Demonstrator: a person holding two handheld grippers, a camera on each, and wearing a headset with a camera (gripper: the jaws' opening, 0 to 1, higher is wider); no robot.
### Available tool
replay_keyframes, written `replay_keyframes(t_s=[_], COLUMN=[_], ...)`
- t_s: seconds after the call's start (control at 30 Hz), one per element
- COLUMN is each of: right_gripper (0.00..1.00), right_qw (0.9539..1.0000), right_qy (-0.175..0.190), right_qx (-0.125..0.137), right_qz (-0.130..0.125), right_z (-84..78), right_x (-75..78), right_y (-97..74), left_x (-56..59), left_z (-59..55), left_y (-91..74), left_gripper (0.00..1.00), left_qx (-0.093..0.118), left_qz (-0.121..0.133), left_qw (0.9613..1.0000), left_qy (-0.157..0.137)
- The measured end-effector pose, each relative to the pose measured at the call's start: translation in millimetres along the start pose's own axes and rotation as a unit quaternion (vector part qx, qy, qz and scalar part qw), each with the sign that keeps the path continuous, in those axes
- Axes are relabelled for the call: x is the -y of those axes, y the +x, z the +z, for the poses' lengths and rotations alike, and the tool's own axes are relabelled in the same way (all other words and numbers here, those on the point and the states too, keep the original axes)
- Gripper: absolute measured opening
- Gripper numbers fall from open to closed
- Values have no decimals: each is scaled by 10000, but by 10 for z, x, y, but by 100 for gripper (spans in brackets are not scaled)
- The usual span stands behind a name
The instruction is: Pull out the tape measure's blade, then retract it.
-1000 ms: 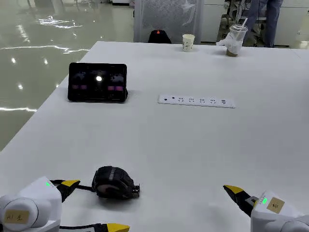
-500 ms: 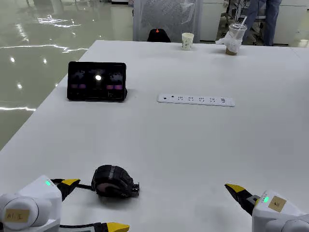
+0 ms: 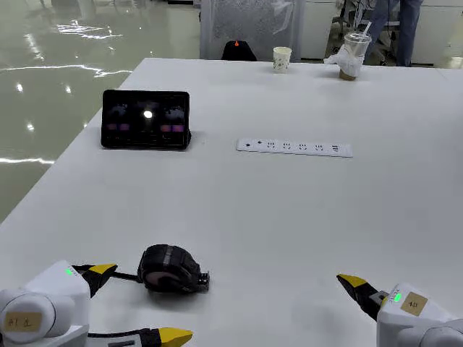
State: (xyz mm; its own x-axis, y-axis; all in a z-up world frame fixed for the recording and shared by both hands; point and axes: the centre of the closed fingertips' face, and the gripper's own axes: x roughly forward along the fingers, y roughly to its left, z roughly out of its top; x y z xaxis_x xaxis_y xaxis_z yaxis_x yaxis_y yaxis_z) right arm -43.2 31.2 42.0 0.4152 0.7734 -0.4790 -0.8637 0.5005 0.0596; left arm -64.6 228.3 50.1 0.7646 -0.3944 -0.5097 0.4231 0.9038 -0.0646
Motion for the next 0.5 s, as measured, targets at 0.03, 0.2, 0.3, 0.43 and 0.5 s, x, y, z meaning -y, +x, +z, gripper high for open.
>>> replay_keyframes(t_s=[0.03,0.2,0.3,0.43,0.5], right_gripper=[99,99,99,99,99], right_qw=[10000,10000,10000,10000,10000], right_qy=[-1,1,3,1,3], right_qx=[-1,-8,-17,-18,-12], right_qz=[1,-3,-12,-15,-20], right_z=[-2,-4,-7,-7,-5], right_x=[-1,-2,6,10,14], right_y=[0,0,-2,-5,-6], left_x=[2,0,-2,20,17], left_z=[2,24,26,38,39], left_y=[0,3,3,-1,-2], left_gripper=[99,99,99,99,98], left_qx=[-9,27,33,62,66], left_qz=[-5,-13,-25,-96,-88], left_qw=[10000,10000,10000,9999,9998], left_qy=[-1,-45,-45,-120,-139])
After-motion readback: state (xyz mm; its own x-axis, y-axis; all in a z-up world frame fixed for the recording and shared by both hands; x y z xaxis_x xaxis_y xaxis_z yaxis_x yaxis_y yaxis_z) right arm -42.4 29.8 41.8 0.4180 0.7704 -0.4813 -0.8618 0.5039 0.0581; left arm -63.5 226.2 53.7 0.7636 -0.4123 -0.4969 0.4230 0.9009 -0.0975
